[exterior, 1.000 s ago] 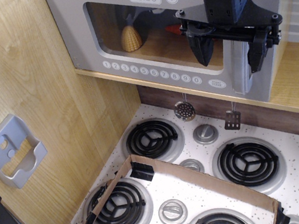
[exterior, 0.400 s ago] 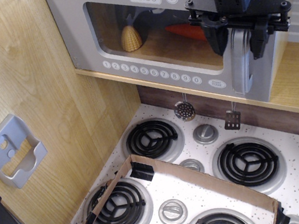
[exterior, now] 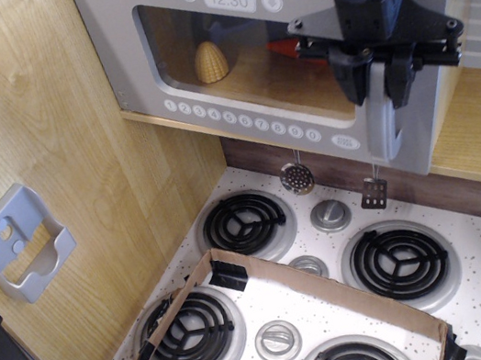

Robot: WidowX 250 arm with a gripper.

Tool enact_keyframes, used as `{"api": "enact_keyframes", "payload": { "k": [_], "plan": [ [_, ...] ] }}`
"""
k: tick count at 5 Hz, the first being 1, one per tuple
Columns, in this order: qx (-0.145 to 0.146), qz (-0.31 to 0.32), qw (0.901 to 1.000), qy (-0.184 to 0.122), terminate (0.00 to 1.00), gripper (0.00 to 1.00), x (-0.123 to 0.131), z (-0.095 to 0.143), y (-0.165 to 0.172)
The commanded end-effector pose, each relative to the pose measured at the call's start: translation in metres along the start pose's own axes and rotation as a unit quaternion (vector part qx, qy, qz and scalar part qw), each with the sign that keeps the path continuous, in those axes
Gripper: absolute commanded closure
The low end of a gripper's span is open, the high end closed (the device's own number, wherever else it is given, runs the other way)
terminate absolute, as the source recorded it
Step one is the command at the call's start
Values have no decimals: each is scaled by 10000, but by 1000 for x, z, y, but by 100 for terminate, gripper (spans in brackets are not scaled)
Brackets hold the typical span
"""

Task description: Open microwave

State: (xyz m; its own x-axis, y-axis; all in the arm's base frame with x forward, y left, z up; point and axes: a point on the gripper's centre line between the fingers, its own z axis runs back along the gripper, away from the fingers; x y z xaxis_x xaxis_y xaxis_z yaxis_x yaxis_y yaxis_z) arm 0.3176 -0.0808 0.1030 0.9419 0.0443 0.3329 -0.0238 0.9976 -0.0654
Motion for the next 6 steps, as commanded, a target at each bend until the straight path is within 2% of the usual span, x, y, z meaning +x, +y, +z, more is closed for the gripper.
{"api": "enact_keyframes", "payload": {
  "k": [1, 2, 3, 5, 6],
  "plan": [
    [-86, 604, 9981, 9, 0, 100, -34, 7, 1],
    [123, 934, 9955, 135, 0, 0, -53, 15, 0],
    [291, 1185, 9925, -23, 0, 0, -73, 15, -13],
    [227, 1372, 9902, -140, 0, 0, -105, -3, -54],
    [67, 721, 9974, 29, 0, 0, -99, -9, -83]
  ]
}}
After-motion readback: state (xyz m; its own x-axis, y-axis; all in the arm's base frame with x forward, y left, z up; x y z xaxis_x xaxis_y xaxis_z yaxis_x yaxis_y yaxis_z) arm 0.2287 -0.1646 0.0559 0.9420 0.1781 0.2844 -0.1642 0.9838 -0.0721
